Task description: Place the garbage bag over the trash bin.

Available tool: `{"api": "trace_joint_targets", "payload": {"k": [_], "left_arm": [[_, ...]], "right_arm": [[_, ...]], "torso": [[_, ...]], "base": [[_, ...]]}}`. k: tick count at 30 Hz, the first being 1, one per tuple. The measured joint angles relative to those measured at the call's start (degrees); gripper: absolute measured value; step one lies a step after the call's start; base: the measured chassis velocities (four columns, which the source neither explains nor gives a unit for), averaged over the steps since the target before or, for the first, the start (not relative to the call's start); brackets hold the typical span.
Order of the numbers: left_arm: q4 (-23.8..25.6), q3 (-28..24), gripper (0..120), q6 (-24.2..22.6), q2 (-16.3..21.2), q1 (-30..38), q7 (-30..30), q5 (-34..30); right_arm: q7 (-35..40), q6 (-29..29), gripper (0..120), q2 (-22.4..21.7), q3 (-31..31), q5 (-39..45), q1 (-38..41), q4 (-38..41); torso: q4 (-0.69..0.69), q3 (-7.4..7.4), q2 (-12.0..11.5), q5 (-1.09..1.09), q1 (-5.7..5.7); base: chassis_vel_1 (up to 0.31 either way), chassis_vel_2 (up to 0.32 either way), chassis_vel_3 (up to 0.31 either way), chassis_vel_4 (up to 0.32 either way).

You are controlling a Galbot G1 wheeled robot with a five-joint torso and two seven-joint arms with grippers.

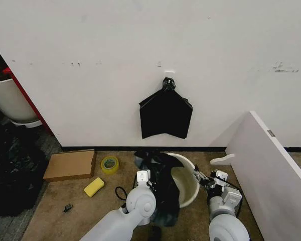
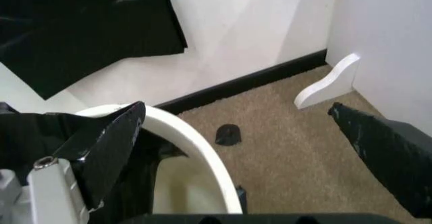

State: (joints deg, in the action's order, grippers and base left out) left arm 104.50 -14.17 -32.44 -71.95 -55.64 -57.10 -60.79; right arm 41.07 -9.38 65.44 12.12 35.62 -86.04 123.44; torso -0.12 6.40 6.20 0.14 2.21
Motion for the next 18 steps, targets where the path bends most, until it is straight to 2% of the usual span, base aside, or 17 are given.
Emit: {"api": "trace_joint_targets", "payload": {"k": [10,14,18], "left_arm": [[3.5,1.9,0,1.4,2.2,0.4,4.1,0.2],[5.6,2.3,0,2.9,4.4,1.4,8.9,3.3],[6.0,2.3,0,3.3,4.8,1.9,9.8,4.2]], "right_arm": [[-2.3,1.7,100,-0.2,1.2,-4.0,-0.3,0.5],[-5.3,2.2,100,-1.8,3.1,-5.3,0.3,2.9],[-6.8,2.3,100,-2.8,4.1,-5.5,0.7,4.1]], "torso": [[0.01,0.01,0.0,0.01,0.00],[0.01,0.01,0.0,0.02,0.00],[0.01,0.01,0.0,0.01,0.00]], "base": [[0.000,0.000,0.000,0.000],[0.000,0.000,0.000,0.000],[0.000,0.000,0.000,0.000]]}}
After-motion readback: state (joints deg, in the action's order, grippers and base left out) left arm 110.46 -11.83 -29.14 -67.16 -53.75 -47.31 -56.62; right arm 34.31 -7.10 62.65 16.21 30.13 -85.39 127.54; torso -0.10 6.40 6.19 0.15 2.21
